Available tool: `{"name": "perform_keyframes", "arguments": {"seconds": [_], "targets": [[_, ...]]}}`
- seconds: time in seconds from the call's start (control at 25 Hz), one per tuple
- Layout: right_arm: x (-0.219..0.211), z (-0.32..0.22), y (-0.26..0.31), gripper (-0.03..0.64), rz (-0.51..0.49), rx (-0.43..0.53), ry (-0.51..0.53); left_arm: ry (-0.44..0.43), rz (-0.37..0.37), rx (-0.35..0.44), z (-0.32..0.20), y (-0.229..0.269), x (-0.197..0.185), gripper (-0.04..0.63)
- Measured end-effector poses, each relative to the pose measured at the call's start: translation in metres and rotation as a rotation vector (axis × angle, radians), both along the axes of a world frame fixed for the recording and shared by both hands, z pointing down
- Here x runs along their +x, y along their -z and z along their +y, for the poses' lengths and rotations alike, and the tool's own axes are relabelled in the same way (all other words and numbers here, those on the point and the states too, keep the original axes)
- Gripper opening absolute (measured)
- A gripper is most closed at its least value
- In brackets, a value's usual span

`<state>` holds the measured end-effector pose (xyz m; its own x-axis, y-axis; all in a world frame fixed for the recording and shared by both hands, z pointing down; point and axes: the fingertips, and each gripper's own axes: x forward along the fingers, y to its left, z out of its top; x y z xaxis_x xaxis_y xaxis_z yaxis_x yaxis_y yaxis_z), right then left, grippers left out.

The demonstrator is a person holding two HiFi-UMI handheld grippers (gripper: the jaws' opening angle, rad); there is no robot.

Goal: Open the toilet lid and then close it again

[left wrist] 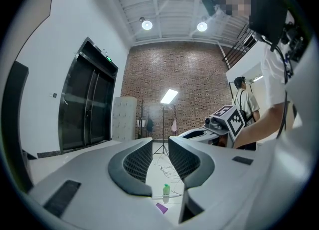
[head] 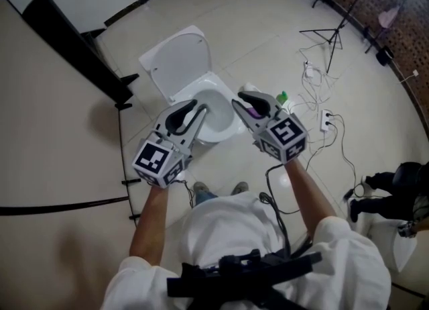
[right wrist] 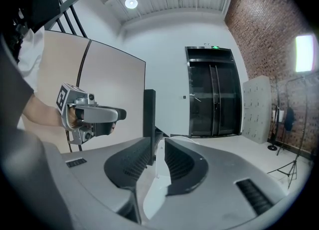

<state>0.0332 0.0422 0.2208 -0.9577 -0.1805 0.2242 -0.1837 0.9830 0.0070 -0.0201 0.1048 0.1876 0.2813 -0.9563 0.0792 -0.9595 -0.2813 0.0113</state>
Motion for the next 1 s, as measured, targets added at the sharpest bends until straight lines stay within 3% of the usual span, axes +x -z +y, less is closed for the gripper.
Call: {"name": "perform_keyframes", "arguments": {"seconds": [0.36,0.6,1.0], "targets": [[0.003,0.005,0.002,0.087,0.003,-0.012,0.017,0.045,-0.027,-0.057,0.002,-0.012,-0.002,0.089],[0.006,0.001,-0.002,0.087,-0.003,0.009,0.006,0.062,0.013,0.025,0.003,-0.005,-0.009,0.092],[0.007,-0.002,-0.008,0.087,-0.006,0.014,0.006,0.066,0.022,-0.004,0.003,-0.016,-0.011,0.091]]}}
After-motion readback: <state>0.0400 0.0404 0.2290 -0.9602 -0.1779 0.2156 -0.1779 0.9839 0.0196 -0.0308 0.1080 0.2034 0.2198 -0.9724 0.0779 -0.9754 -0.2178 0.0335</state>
